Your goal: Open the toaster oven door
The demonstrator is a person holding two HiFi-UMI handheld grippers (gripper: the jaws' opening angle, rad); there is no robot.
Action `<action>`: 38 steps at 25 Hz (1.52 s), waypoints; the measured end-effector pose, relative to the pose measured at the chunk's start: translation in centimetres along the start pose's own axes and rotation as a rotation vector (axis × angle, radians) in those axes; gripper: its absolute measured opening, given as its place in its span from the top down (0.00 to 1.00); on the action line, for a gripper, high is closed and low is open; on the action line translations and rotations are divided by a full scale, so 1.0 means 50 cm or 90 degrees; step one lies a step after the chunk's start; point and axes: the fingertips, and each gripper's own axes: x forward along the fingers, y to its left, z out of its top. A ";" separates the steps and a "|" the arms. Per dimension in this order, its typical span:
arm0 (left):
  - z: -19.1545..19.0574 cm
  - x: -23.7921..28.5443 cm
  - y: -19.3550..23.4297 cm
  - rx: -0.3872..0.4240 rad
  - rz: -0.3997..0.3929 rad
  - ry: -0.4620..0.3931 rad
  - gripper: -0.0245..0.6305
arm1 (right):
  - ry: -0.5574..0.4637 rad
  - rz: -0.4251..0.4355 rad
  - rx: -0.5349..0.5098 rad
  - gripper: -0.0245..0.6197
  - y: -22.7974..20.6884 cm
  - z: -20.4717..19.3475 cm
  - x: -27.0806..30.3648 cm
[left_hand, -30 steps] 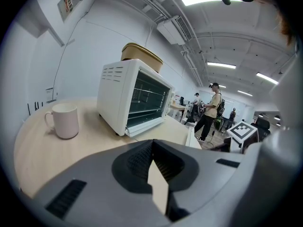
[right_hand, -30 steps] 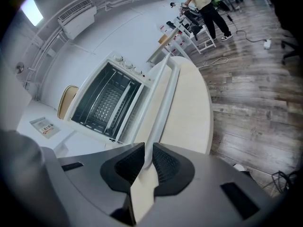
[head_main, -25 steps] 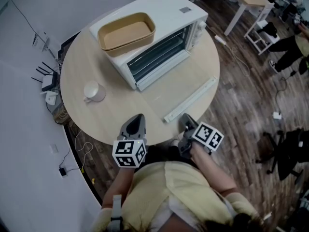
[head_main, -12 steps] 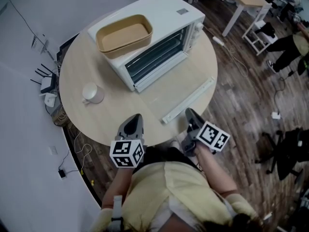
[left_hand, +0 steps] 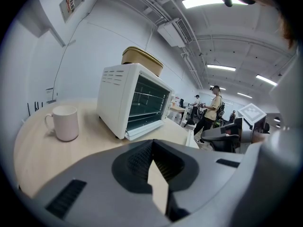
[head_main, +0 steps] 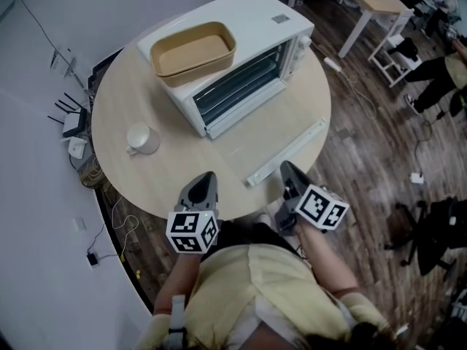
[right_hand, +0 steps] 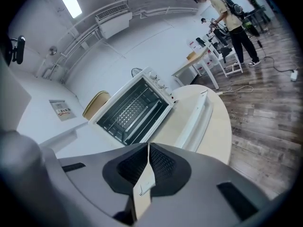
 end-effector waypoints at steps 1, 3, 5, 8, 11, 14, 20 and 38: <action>0.001 -0.001 0.000 -0.001 0.000 -0.001 0.96 | -0.002 0.006 0.002 0.94 0.003 -0.004 0.001; 0.003 0.000 0.000 -0.002 0.001 -0.002 0.96 | -0.005 0.007 -0.023 0.95 0.008 -0.005 0.003; 0.005 0.001 0.000 -0.003 0.001 -0.004 0.96 | -0.005 0.003 -0.069 0.95 0.013 -0.004 0.004; 0.007 0.001 -0.002 -0.004 -0.001 -0.005 0.96 | -0.006 -0.004 -0.141 0.96 0.023 -0.002 0.005; 0.008 0.000 -0.002 -0.008 -0.001 -0.005 0.96 | -0.004 -0.008 -0.188 0.96 0.029 -0.001 0.007; 0.007 0.000 0.000 -0.011 0.000 -0.005 0.96 | 0.007 -0.008 -0.206 0.96 0.029 -0.009 0.010; 0.008 0.002 0.001 -0.012 -0.002 -0.006 0.96 | 0.017 -0.009 -0.232 0.96 0.031 -0.019 0.014; 0.006 0.003 0.003 -0.009 -0.001 -0.001 0.96 | 0.018 -0.009 -0.245 0.96 0.032 -0.019 0.015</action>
